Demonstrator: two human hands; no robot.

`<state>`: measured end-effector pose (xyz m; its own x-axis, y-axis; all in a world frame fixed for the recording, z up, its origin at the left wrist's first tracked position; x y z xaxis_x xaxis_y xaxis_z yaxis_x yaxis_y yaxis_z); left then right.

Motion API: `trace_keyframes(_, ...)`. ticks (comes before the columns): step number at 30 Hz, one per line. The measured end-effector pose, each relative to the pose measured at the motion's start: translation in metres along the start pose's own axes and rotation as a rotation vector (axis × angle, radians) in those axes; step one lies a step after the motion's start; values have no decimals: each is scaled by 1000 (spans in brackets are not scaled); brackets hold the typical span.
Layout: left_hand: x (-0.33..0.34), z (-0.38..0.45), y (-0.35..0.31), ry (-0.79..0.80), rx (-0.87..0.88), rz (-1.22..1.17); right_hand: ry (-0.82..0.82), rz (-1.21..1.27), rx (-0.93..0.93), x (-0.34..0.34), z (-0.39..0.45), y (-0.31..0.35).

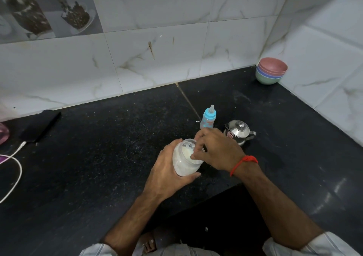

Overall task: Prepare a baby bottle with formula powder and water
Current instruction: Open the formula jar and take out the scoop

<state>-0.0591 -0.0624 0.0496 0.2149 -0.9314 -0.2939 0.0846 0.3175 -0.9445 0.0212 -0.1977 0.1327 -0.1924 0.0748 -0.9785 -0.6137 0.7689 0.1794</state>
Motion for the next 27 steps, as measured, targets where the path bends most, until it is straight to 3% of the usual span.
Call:
trace_keyframes(6, -3, 2, 0, -16, -1, 4, 61, 670, 265, 11, -3, -34)
trace_keyframes(12, -4, 3, 4, -26, -14, 0, 158, 1072, 443, 31, -13, -48)
trace_keyframes(22, -14, 6, 8, -106, -21, -38, 66, 1285, 547, 41, -18, -70)
trace_keyframes(27, -28, 6, 26, -164, -76, 6, -236, 985, 556, 58, -20, -86)
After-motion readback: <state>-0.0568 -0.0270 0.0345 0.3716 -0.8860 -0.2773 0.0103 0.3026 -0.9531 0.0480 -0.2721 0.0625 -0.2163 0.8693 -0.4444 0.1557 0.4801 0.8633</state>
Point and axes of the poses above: each hand's wrist, its own z-axis towards the middle knuckle, its own x-axis out of the palm, y = z × x, the point moved 7 cm from there along z, towards the middle knuckle, and after that the axes turned 12 degrees about -z, right-handed, at the moved point
